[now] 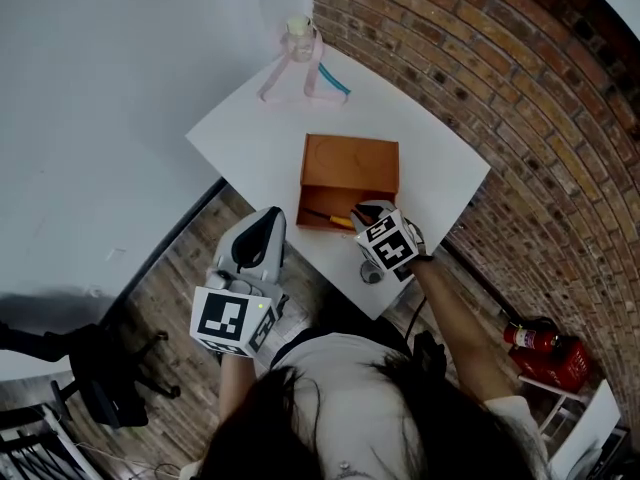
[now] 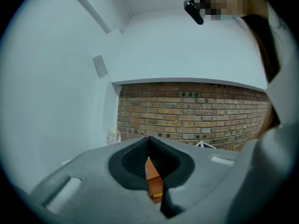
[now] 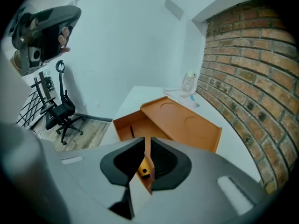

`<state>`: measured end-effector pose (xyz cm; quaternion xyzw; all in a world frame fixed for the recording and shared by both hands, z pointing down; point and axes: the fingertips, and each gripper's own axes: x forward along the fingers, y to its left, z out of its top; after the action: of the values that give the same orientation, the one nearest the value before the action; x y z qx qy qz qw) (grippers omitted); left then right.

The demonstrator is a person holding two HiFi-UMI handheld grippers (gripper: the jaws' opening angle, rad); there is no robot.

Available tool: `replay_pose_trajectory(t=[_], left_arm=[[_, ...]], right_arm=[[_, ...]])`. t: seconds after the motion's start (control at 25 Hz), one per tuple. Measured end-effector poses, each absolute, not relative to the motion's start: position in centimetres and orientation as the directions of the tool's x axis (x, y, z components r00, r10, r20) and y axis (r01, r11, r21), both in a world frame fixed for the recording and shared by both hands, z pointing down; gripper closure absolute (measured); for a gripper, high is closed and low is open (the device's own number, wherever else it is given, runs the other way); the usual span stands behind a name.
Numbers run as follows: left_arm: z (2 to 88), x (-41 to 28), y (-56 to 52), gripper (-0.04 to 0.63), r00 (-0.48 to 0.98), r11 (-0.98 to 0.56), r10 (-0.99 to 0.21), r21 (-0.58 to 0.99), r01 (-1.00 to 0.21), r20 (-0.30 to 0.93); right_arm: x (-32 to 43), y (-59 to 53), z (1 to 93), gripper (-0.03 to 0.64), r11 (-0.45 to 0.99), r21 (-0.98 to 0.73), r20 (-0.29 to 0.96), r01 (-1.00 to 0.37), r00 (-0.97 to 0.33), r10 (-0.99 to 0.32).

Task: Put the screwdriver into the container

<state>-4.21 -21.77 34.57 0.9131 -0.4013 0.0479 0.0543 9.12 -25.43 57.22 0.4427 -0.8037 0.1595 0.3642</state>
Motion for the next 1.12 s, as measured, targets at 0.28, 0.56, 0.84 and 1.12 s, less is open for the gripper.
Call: replay_pose_trajectory(t=[0.28,0.56,0.84,1.12], left_arm=[[34.2,-3.8,-20.3,0.595,0.687,-0.686,-0.716,0.055,-0.725,0.125],[33.9,-3.5,-18.6,0.595,0.698,-0.698,-0.705,0.050,-0.714,0.124],[33.8,-3.3,-16.9,0.595,0.719,-0.720,-0.684,0.047,-0.692,0.124],[33.3,-3.3,-14.5,0.595,0.746,-0.747,-0.655,0.044,-0.663,0.118]], right_arm=[[9.7,-23.6,55.4,0.572,0.515,0.064,0.700,-0.855,-0.329,-0.634],[10.4,-21.5,53.4,0.580,0.446,0.042,0.660,-0.894,-0.311,-0.684],[10.8,-19.4,50.9,0.594,0.364,-0.011,0.595,-0.931,-0.298,-0.746],[10.6,-16.8,48.3,0.606,0.306,-0.026,0.528,-0.952,-0.273,-0.804]])
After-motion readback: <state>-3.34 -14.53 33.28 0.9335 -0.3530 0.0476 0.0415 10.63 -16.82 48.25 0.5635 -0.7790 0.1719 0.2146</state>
